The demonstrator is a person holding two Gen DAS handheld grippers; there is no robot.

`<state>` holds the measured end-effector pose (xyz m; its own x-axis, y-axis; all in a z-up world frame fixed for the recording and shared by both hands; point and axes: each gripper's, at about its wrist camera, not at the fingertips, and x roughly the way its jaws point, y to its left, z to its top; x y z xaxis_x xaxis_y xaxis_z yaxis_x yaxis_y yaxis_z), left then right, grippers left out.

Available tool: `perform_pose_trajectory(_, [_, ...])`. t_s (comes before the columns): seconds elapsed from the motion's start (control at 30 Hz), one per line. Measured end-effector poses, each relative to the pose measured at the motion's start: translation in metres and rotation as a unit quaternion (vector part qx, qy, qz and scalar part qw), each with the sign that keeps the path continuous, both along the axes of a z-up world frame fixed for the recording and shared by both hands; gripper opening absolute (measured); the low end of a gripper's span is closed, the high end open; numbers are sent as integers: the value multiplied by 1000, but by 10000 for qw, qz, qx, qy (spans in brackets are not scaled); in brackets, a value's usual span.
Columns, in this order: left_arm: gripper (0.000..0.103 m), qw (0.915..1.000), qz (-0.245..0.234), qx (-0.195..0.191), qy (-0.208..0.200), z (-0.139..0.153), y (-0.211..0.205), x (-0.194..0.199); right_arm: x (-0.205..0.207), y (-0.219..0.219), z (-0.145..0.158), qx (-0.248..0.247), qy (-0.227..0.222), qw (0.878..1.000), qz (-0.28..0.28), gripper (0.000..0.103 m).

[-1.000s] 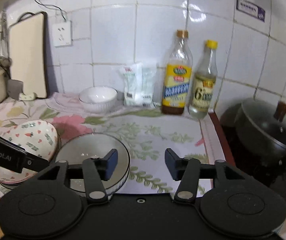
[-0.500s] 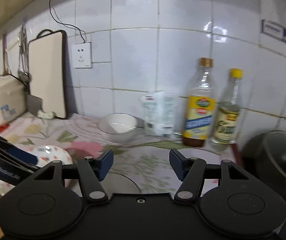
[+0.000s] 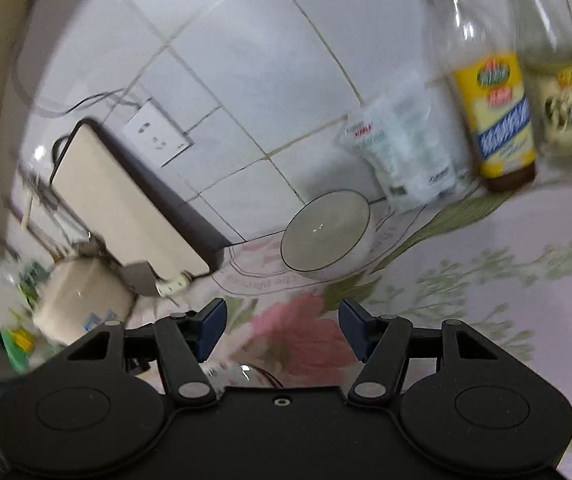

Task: Organize plates and bowls
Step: 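Open both grippers and move them toward the white bowl by the wall, then grasp the rim of the white bowl by the wall with both grippers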

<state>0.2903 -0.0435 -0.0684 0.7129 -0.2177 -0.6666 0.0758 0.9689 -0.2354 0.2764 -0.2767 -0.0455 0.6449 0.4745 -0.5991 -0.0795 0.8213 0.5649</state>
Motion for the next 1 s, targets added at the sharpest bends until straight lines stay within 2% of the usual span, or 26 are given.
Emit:
perform_pose_trajectory(0.2, [89,9998,183,-112,34,-18,-1,35,43,13,-27,25,378,9981,-496,67])
perform_pose_trajectory(0.37, [89,9995,275,-39,180,-34,-1,63,80,20,-39,-385,631,9954,-614,67])
perform_pose_trajectory(0.6, [88,9981,393,-249,416,-61,-2,92,112,17,-61,-346,820,9914,-955,67])
perform_pose_trajectory(0.7, [89,9973,333,-449,470,-68,-6,102,123,17,-65,-466,914,9891,-1054,67])
perform_pose_trajectory(0.8, [89,9973,266,-445,528,-75,-13,110,129,16,-69,-524,986,9871,-1147,67])
perform_pose_trajectory(0.87, [89,9970,215,-413,611,-82,-17,114,133,17,-71,-572,1043,9861,-1161,62])
perform_pose_trajectory(0.93, [89,9962,230,-474,697,-86,-17,116,136,19,-75,-682,1138,9853,-1072,43])
perform_pose_trajectory(1.0, [87,9948,274,-676,709,-89,-14,114,140,22,-78,-804,1235,9848,-920,35])
